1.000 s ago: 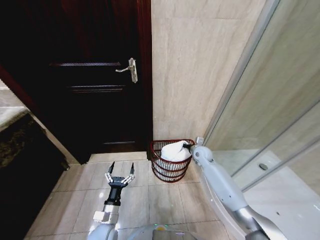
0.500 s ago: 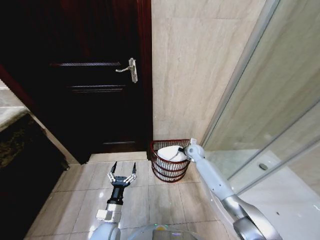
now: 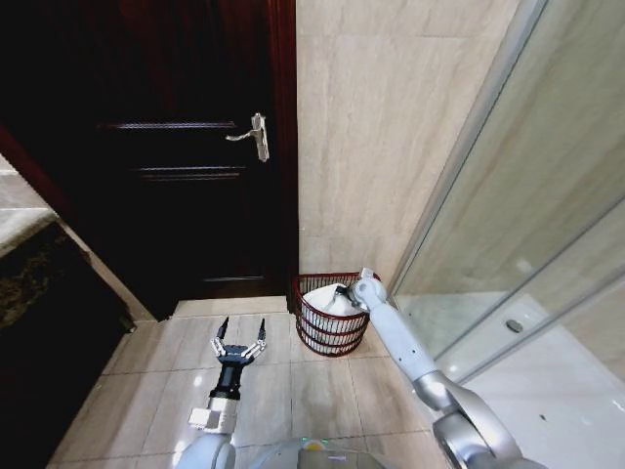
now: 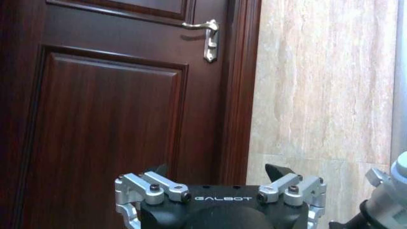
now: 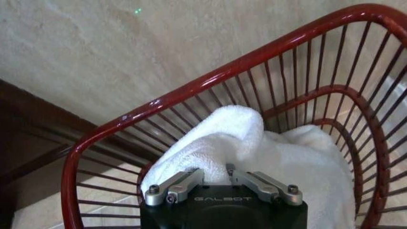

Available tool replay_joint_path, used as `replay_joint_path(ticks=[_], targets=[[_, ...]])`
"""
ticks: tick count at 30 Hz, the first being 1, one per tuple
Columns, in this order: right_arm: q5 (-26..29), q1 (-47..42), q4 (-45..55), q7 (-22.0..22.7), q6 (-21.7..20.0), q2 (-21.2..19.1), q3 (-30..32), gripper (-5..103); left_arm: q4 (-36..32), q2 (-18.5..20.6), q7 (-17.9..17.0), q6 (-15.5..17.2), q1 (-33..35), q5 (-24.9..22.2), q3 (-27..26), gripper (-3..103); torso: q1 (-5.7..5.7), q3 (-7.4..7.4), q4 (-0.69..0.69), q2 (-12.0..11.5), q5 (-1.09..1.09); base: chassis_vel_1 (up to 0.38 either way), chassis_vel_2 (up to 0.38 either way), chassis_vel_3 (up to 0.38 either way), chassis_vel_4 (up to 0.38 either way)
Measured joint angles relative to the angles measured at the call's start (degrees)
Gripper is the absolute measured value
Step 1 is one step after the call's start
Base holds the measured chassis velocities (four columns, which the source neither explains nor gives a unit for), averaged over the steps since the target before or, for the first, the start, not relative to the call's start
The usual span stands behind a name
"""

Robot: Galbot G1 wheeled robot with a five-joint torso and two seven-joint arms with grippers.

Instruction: Discard the used towel into the hamper.

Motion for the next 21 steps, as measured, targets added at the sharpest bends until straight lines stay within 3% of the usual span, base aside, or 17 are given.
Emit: replay_joint_path(ticks=[15,18,20,21], targets=[[-5.5,0.3,-3.34,-3.33,0.5,0.41,0.06,3,-0.17,-0.47,0.06,-0.77,0.86,0.12,-0.34,100,0.0,0.0,0.0,0.0,0.01,0.0,0.0,0.0,0.0],[-5.85,0.24,-3.42,-3.8,-0.08,0.0,0.32,19,0.04,-0.4,0.07,-0.51,0.55,0.09,-0.08,100,0.0,0.0,0.0,0.0,0.01,0.0,0.0,0.0,0.0],[-5.81,0.25,-3.39,-3.8,-0.19,-0.06,0.36,19,0.06,-0.35,0.07,-0.39,0.41,0.08,0.04,100,0.0,0.0,0.0,0.0,0.0,0.0,0.0,0.0,0.0],[-5.73,0.32,-3.36,-3.74,-0.29,-0.07,0.38,23,0.08,-0.34,0.07,-0.3,0.26,0.06,0.15,100,0.0,0.0,0.0,0.0,0.01,0.0,0.0,0.0,0.0]])
